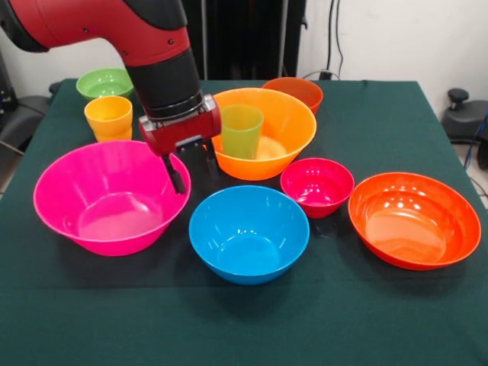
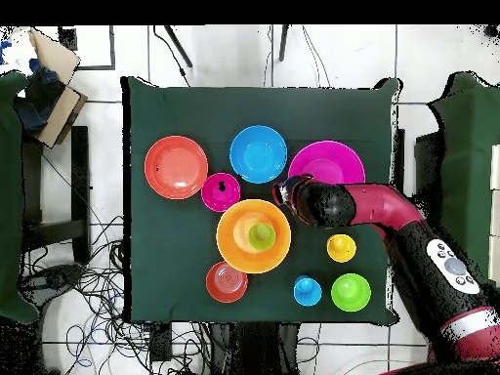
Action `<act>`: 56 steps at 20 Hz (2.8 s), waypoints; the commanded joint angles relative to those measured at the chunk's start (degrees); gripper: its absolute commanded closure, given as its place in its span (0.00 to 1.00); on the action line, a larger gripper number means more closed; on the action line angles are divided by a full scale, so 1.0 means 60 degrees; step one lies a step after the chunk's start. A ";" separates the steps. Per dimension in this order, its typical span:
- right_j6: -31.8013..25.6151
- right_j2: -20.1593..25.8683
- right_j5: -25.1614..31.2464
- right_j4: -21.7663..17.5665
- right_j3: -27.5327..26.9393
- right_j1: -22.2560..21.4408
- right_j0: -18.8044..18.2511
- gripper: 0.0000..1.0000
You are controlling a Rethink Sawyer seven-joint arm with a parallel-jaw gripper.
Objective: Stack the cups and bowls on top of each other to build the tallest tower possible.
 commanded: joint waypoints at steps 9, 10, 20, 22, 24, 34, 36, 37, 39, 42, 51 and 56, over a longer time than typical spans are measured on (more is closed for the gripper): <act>-0.0294 -0.0803 -0.0487 -0.0772 -0.1081 0.1117 0.0438 0.00; -0.0352 -0.0740 -0.0384 -0.0682 -0.0989 0.1036 0.0372 0.00; -0.1227 -0.0113 0.0294 -0.0399 -0.0388 0.0424 -0.0166 0.00; -0.1465 0.0065 0.0345 -0.0409 -0.0341 0.0412 -0.0211 0.00; -0.1669 0.0145 0.0541 -0.0358 -0.0386 0.0490 -0.0267 0.00; -0.2208 0.0237 0.1281 -0.0347 -0.0923 0.0300 -0.0281 0.00; -0.2119 0.0225 0.1301 -0.0350 -0.0897 0.0221 -0.0236 0.00; -0.2063 0.0215 0.1308 -0.0352 -0.0890 0.0189 -0.0203 0.00; -0.2107 0.0249 0.1447 -0.0292 -0.0853 0.0047 -0.0271 0.00; -0.2168 0.0279 0.1605 -0.0261 -0.0866 -0.0059 -0.0272 0.00; -0.1960 0.0265 0.1517 -0.0353 -0.0990 -0.0052 -0.0134 0.00; -0.1716 0.0134 0.1269 -0.0531 -0.1120 0.0129 0.0011 0.00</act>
